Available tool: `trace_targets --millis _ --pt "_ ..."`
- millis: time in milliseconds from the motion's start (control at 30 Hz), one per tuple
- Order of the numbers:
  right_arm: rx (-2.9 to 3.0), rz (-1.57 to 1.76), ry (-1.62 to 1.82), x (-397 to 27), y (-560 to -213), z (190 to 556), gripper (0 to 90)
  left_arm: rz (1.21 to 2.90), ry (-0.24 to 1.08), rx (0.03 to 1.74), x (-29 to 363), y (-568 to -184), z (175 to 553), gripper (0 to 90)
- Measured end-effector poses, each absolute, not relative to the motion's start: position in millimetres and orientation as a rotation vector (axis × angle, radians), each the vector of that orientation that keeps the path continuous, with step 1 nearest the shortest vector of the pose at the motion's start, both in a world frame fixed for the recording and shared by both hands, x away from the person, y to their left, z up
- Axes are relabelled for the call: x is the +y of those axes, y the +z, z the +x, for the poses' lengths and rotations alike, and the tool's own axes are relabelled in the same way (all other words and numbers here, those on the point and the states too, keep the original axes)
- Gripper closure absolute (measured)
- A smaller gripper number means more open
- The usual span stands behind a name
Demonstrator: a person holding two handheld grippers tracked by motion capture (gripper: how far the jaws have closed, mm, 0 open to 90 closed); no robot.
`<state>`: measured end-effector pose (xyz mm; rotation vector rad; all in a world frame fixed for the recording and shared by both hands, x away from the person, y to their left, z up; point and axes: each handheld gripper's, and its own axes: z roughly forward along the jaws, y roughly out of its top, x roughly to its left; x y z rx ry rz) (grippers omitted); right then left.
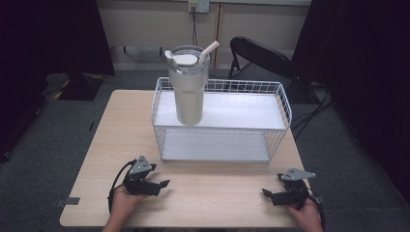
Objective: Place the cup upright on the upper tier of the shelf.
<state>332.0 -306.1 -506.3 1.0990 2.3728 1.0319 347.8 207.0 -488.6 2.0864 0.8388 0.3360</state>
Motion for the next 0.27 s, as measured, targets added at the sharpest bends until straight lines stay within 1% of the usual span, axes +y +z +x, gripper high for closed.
trace_targets --millis 167,267 --pt "2.373 1.099 1.032 -306.1 -506.4 332.0 9.9 2.113 0.348 0.846 206.6 -485.9 346.3 17.7" --pt "2.373 1.098 1.032 -306.1 -506.4 332.0 9.9 2.063 0.356 0.846 205.9 -476.4 344.7 17.5"
